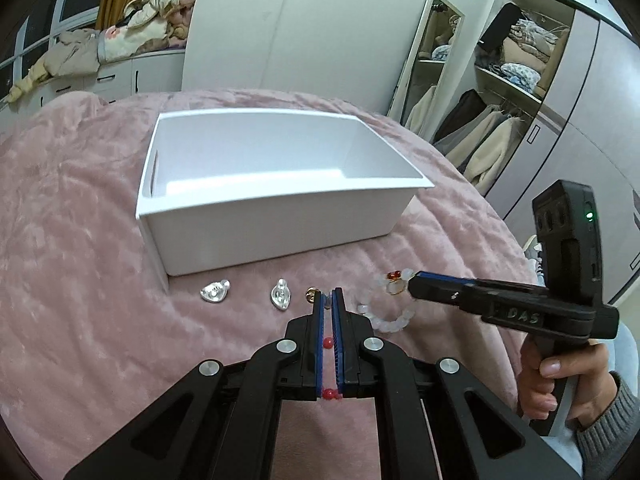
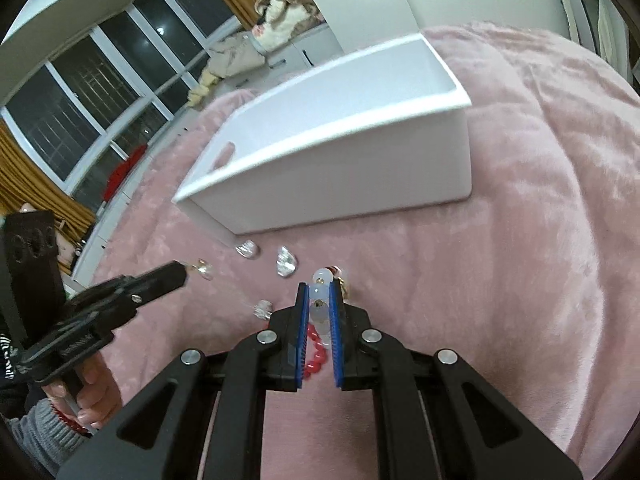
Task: Organize jewelry
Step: 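Carry the white bracelet into the bin with the right tool and release it, then move both tools back toward the red bracelet and silver pendants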
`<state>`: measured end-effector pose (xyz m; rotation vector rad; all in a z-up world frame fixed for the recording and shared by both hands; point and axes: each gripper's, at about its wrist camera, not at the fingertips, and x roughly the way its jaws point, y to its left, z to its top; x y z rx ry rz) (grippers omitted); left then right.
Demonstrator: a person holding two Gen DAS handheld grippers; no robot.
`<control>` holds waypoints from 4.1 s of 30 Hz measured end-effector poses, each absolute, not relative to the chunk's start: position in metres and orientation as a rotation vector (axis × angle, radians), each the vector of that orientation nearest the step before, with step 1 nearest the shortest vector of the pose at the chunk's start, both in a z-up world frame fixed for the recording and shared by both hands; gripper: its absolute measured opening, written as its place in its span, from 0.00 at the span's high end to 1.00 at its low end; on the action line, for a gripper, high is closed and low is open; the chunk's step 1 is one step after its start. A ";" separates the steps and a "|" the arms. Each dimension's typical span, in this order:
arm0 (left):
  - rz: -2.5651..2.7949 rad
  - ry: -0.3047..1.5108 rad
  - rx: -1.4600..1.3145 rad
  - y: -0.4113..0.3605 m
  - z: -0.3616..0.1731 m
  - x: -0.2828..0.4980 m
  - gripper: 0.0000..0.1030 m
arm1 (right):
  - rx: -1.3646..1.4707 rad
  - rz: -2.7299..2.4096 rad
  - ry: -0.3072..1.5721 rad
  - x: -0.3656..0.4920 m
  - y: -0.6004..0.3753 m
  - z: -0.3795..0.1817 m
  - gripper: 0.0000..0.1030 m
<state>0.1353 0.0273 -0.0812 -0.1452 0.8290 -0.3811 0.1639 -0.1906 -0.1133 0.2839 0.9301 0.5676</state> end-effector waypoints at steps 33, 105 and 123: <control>-0.335 0.730 -0.128 0.045 -0.009 0.174 0.91 | 0.216 0.587 0.749 0.194 -0.178 0.001 0.90; -0.313 0.879 -0.112 0.057 -0.116 0.166 0.09 | -0.011 0.737 0.856 0.159 -0.152 -0.074 0.05; -0.226 0.915 -0.136 0.063 -0.157 0.206 0.15 | -0.189 0.720 1.081 0.148 -0.113 -0.165 0.16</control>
